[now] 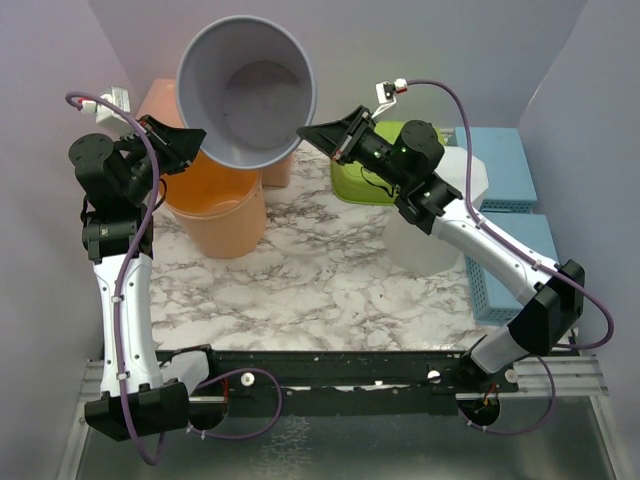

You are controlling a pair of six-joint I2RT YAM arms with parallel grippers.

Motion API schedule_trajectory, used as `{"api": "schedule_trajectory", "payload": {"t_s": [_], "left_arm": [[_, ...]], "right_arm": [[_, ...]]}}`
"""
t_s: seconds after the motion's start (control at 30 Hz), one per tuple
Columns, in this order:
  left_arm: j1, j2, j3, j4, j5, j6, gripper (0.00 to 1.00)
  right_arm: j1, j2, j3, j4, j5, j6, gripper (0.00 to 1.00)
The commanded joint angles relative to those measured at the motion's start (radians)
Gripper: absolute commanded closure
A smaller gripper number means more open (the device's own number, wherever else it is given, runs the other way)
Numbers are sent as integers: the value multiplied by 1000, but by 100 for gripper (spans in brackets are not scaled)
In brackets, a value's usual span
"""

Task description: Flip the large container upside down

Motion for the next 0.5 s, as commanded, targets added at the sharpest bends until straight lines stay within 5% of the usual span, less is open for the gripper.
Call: {"api": "schedule_trajectory", "payload": {"t_s": [0.0,0.13,0.2,0.47], "left_arm": [[-60,-48,-13,24,252,-12,100],[-60,-43,-16,24,244,-23,97],[-60,-41,-19,23,241,-26,78],[-61,-46,-51,24,240,-35,36]], "right_arm": [[31,6,0,162,-23,66,99],[32,-11,-9,186,-28,59,99],[30,-26,-15,182,-19,39,99],[30,-88,-30,86,21,-27,99]]}}
